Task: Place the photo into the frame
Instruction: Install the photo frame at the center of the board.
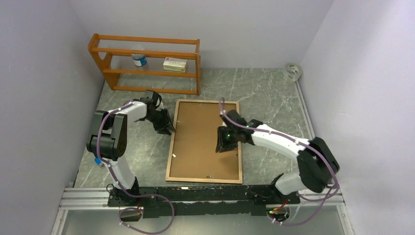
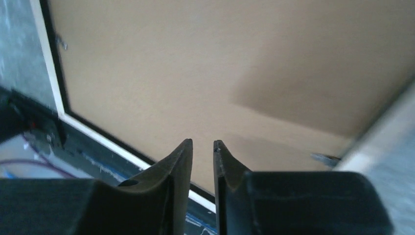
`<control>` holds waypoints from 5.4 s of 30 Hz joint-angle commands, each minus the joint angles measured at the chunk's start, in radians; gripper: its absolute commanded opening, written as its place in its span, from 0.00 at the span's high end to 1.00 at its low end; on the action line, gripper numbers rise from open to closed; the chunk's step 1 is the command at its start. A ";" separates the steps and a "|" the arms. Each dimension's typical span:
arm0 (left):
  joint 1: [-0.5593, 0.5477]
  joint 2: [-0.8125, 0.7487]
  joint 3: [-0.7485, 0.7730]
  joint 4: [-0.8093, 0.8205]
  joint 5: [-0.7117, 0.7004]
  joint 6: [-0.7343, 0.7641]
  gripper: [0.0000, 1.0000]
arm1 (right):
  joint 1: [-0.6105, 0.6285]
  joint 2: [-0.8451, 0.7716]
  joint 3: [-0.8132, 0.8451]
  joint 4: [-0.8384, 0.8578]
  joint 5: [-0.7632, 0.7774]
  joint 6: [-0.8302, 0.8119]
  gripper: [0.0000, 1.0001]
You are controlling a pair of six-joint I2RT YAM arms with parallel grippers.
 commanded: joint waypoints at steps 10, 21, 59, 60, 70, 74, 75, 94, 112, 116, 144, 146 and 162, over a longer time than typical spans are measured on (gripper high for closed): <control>0.003 -0.012 -0.022 -0.020 -0.017 0.035 0.68 | 0.252 0.276 0.087 0.148 -0.295 -0.058 0.91; 0.003 -0.005 -0.028 -0.011 -0.004 0.032 0.68 | 0.294 0.286 0.058 0.098 -0.246 -0.043 0.86; 0.003 0.009 -0.028 -0.017 -0.004 0.031 0.69 | 0.307 0.281 -0.020 -0.002 -0.228 -0.026 0.69; 0.003 0.010 -0.028 -0.019 -0.004 0.031 0.69 | 0.306 0.283 -0.020 -0.009 -0.224 -0.027 0.67; 0.003 0.014 -0.023 -0.025 -0.011 0.031 0.69 | 0.304 0.278 -0.006 -0.044 -0.198 -0.028 0.55; 0.003 0.012 -0.019 -0.028 -0.011 0.032 0.69 | 0.300 0.231 0.022 -0.047 -0.182 -0.033 0.50; 0.003 0.009 -0.018 -0.028 -0.009 0.032 0.69 | 0.297 0.210 0.030 -0.043 -0.176 -0.032 0.49; 0.003 -0.073 -0.056 0.006 0.060 0.011 0.53 | 0.153 0.060 0.084 -0.039 0.020 0.017 0.45; 0.003 -0.059 -0.113 0.030 0.074 -0.008 0.63 | 0.248 0.160 -0.032 0.043 -0.209 0.004 0.60; 0.003 -0.054 -0.120 0.040 0.083 -0.011 0.64 | 0.264 0.181 -0.040 0.048 -0.217 0.011 0.61; 0.003 -0.050 -0.126 0.052 0.108 -0.016 0.64 | 0.280 0.231 -0.084 0.163 -0.359 0.076 0.58; 0.003 -0.052 -0.125 0.051 0.112 -0.018 0.64 | 0.277 0.226 -0.096 0.198 -0.372 0.095 0.55; 0.003 -0.067 -0.143 0.080 0.139 -0.048 0.60 | 0.259 0.024 0.002 0.104 0.074 0.069 0.46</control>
